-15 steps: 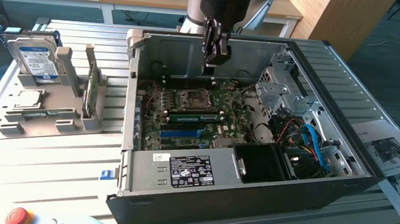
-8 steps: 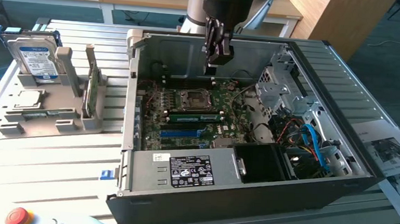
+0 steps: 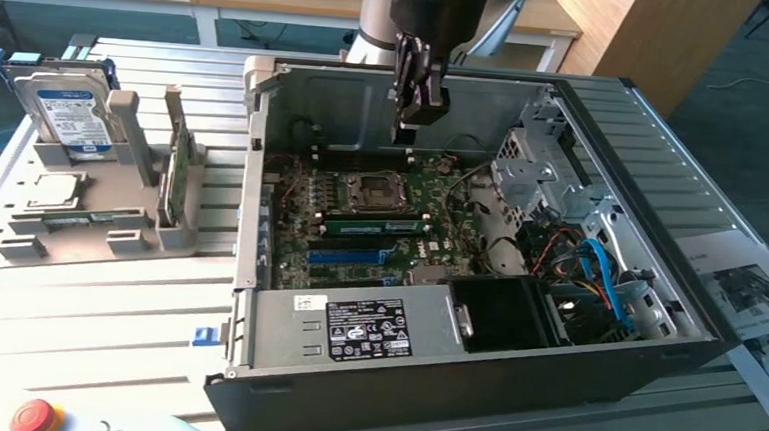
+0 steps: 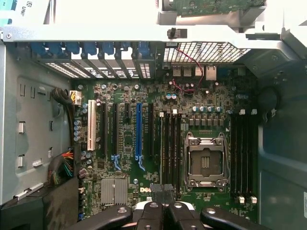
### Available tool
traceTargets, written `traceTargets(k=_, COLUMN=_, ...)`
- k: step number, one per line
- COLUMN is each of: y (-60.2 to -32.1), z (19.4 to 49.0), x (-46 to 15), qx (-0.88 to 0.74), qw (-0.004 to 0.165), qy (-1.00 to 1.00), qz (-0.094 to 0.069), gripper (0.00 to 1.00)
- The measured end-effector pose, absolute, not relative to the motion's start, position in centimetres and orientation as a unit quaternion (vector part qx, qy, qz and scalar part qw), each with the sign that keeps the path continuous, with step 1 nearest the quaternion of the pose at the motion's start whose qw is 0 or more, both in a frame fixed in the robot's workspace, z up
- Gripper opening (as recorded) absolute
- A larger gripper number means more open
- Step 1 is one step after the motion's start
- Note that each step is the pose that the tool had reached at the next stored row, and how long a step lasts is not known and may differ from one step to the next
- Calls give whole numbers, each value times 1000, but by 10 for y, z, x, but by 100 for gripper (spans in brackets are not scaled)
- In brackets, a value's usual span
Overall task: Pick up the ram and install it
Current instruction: 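Press down the ram until it locks into place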
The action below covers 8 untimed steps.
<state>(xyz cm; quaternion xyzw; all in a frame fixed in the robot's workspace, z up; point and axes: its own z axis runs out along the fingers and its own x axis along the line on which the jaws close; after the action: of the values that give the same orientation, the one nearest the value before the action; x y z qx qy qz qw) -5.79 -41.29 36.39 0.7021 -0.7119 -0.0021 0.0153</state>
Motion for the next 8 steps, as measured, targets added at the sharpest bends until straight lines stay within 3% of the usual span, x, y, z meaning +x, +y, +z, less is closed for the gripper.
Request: traceTargets(k=8, y=-413, z=364, x=-58, qx=696, qw=15, qy=-718, qz=-2, gripper=11)
